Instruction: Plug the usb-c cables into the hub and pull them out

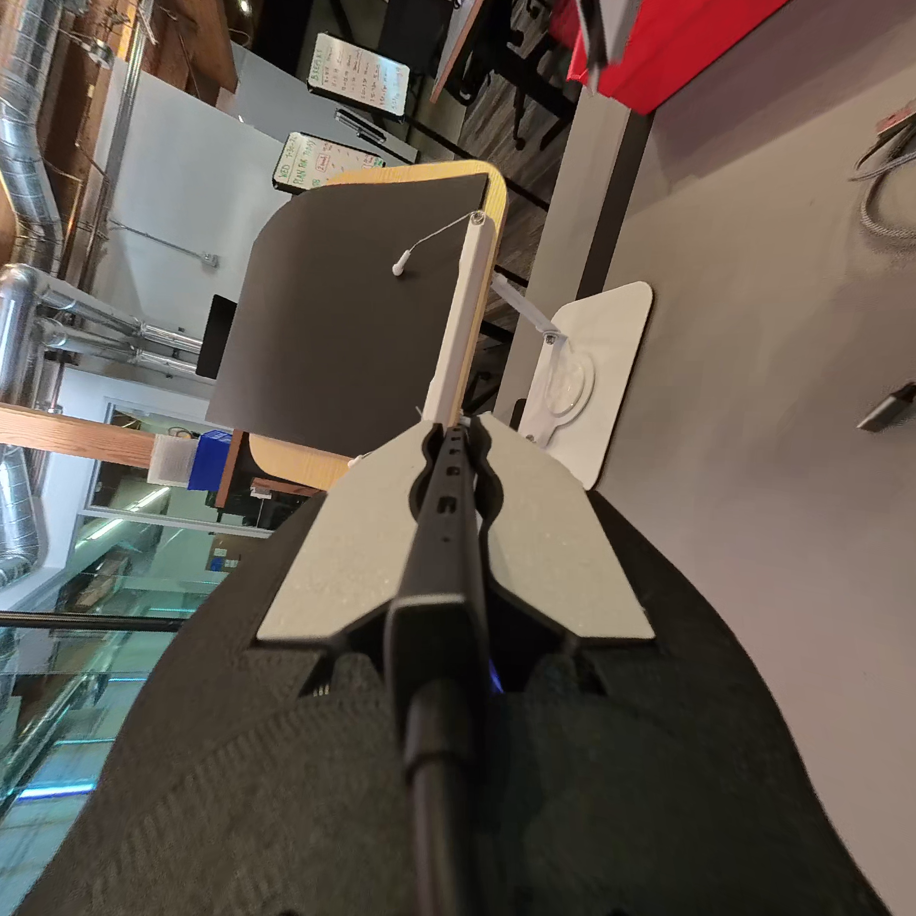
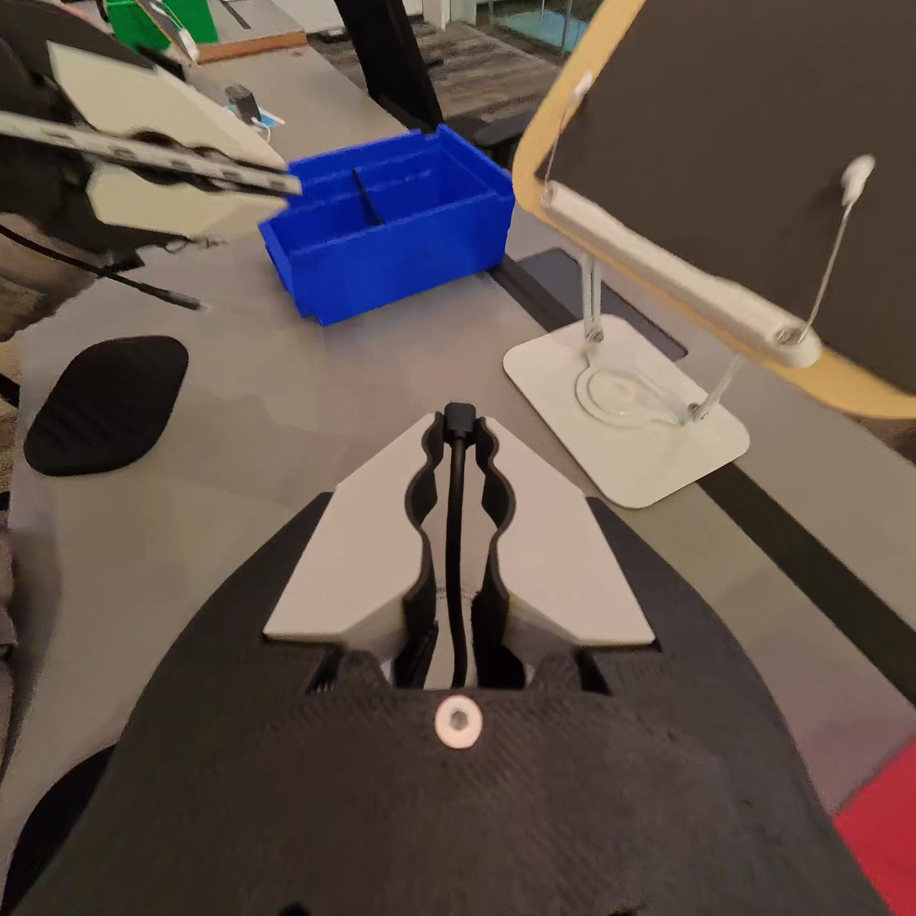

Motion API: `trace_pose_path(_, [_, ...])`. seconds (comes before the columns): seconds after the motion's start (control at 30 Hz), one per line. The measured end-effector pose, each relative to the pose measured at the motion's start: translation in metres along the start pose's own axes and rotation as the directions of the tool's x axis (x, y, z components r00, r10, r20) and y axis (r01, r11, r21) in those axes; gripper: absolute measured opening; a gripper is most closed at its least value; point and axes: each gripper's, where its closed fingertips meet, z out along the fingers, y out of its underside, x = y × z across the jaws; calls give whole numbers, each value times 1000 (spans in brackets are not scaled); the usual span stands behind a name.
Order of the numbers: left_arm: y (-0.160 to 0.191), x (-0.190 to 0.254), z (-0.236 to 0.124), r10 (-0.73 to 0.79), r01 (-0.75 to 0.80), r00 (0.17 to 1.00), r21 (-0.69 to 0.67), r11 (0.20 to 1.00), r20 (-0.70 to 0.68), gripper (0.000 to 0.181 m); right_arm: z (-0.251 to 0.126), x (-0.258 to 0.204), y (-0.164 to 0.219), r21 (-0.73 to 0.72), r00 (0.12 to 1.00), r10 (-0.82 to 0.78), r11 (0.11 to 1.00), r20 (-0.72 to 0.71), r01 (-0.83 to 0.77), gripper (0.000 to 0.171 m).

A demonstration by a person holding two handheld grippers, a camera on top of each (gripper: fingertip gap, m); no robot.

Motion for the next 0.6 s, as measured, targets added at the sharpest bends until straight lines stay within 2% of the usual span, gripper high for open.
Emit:
trace_pose_path(0.17, [0, 5, -5, 8, -8, 1000, -8, 1000, -14, 12, 40, 10, 58, -117, 998, 34, 993, 43, -28, 10])
trace_pose_path(0.43, [11, 14, -7, 15, -16, 999, -37, 999, -34, 12, 82, 8, 124, -291, 991, 49, 957, 125, -10, 10])
trace_pose_path(0.47, [11, 15, -6, 17, -18, 999, -36, 999, -36, 12, 85, 7, 134, -343, 990, 54, 939, 130, -7, 15])
trace_pose_path(0.53, [11, 17, -5, 22, -23, 999, -37, 999, -40, 12, 88, 4, 151, -445, 988, 71, 896, 140, -1, 37])
trace_pose_path(0.6, [10, 19, -3, 24, -26, 999, -35, 999, -43, 12, 86, 5, 146, -445, 991, 40, 895, 125, 20, 56])
